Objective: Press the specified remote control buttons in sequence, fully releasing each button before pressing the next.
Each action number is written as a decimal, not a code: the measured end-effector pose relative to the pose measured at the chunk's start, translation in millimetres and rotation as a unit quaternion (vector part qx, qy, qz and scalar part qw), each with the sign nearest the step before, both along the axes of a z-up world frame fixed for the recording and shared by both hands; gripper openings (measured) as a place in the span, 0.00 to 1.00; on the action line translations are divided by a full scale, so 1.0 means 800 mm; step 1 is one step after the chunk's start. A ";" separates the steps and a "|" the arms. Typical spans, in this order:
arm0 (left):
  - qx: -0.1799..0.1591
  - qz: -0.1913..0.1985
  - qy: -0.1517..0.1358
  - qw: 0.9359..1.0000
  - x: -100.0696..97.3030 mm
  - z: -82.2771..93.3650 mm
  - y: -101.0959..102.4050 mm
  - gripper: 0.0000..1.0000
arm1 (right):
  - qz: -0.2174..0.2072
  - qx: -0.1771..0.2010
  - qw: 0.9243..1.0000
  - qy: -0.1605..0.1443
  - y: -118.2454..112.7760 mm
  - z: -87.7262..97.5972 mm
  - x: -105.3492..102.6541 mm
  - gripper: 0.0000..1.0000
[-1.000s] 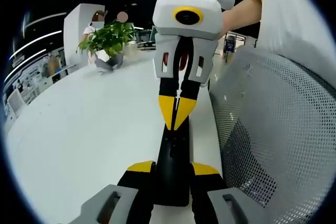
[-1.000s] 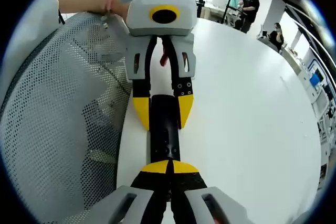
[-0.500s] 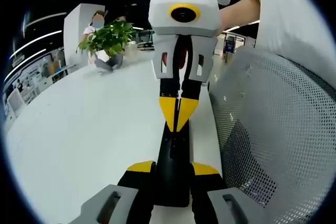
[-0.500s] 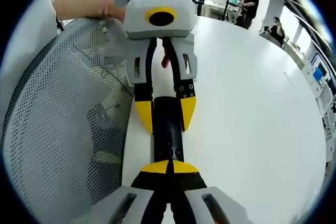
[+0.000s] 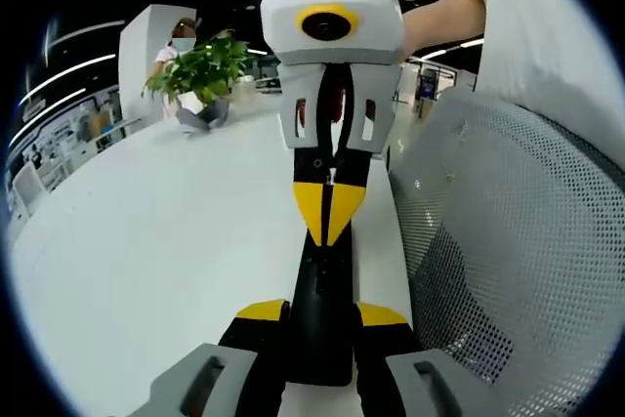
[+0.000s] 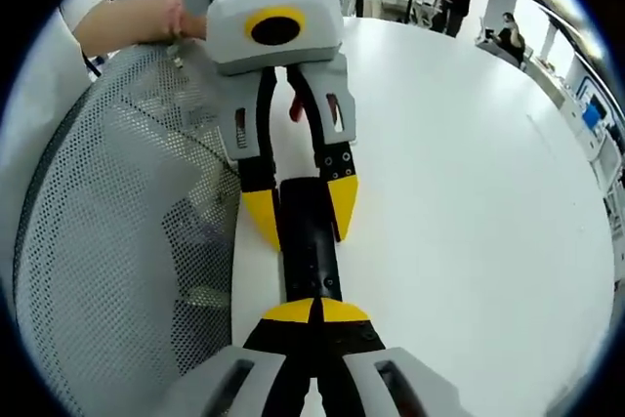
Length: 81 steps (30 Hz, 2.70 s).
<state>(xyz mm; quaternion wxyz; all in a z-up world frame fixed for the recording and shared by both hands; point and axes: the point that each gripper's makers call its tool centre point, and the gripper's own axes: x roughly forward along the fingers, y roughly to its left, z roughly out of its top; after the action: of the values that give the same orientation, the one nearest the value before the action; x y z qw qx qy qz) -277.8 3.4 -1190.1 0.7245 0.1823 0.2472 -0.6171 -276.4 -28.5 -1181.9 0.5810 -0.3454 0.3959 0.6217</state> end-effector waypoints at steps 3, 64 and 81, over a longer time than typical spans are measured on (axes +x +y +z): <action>0.000 0.000 -0.001 1.000 0.000 0.000 0.000 0.25 | -0.001 -0.009 1.000 -0.001 -0.005 -0.001 -0.001 0.00; -0.006 0.006 0.006 1.000 0.001 0.000 -0.003 0.25 | -0.094 0.072 0.993 -0.014 -0.009 0.002 -0.002 0.00; -0.004 0.005 0.004 1.000 0.001 0.000 -0.003 0.25 | -0.144 0.087 0.986 -0.004 -0.003 0.006 0.003 0.00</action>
<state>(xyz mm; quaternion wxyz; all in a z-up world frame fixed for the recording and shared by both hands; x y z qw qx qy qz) -277.0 1.0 -1190.3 0.7271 0.1753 0.2486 -0.6154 -273.6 -30.7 -1176.8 0.6937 -0.2350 0.3835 0.5625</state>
